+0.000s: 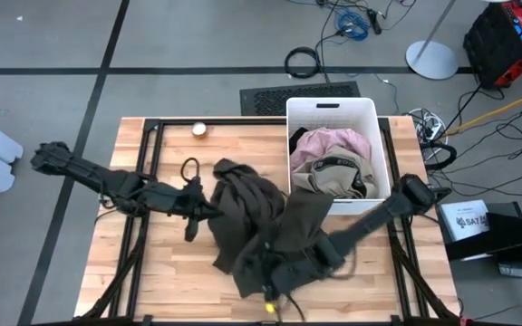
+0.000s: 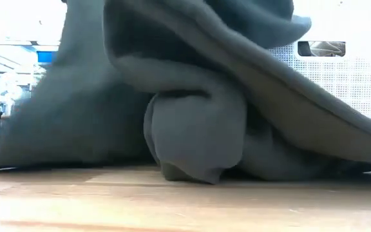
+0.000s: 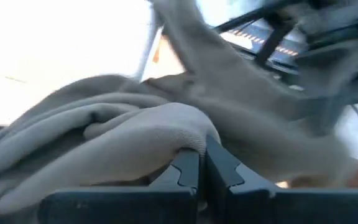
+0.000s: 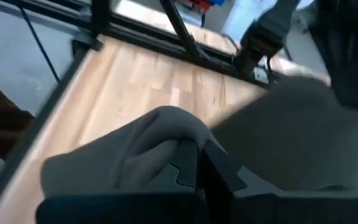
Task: Sort clothes
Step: Put the black jacket into the laundry bin
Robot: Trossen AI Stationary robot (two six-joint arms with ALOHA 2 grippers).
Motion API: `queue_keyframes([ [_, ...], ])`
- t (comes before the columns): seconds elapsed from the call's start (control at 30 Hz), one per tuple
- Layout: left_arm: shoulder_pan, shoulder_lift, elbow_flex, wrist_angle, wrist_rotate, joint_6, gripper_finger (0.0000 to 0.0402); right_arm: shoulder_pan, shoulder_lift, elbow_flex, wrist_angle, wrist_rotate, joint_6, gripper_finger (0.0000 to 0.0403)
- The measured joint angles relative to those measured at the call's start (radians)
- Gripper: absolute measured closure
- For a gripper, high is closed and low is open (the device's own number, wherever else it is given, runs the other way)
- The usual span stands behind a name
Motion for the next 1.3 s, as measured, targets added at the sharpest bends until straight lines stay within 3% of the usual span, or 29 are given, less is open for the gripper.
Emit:
queue_keyframes([
  [0.13,-0.059,0.015,0.0,-0.039,0.005,-0.059,0.0396,-0.105,0.047,0.0,0.084,-0.162,-0.028,0.0403],
  [0.3,-0.138,0.037,0.0,-0.165,0.005,-0.146,0.0396,-0.187,0.136,0.0,0.442,-0.438,-0.107,0.0403],
  [0.4,-0.184,0.035,-0.001,-0.205,-0.049,-0.162,0.0396,-0.214,0.184,0.013,0.6,-0.59,-0.123,0.0403],
  [0.53,-0.211,0.019,-0.001,-0.206,-0.076,-0.157,0.0396,-0.224,0.234,0.107,0.618,-0.771,-0.173,0.0403],
  [0.67,-0.211,0.01,-0.001,-0.212,-0.084,-0.133,0.0396,-0.206,0.304,0.281,0.509,-0.949,-0.202,0.0403],
  [0.73,-0.211,0.009,-0.001,-0.212,-0.083,-0.125,0.0396,-0.195,0.331,0.374,0.365,-0.93,-0.225,0.0403],
  [0.77,-0.212,0.009,-0.001,-0.212,-0.08,-0.126,0.0396,-0.189,0.341,0.416,0.277,-0.872,-0.24,0.0403],
  [0.9,-0.229,0.009,-0.001,-0.225,-0.067,-0.13,0.0396,-0.175,0.339,0.514,-0.028,-0.526,-0.277,0.0403],
  [0.97,-0.238,0.009,-0.001,-0.225,-0.068,-0.131,0.0397,-0.175,0.328,0.528,-0.138,-0.414,-0.263,0.0403],
  [1.17,-0.247,0.026,0.0,-0.172,-0.121,-0.128,0.0397,-0.192,0.3,0.529,-0.388,-0.246,-0.189,0.0403],
  [1.3,-0.249,0.084,-0.001,-0.161,-0.14,-0.13,0.0397,-0.222,0.301,0.519,-0.442,-0.22,-0.161,0.0403],
])
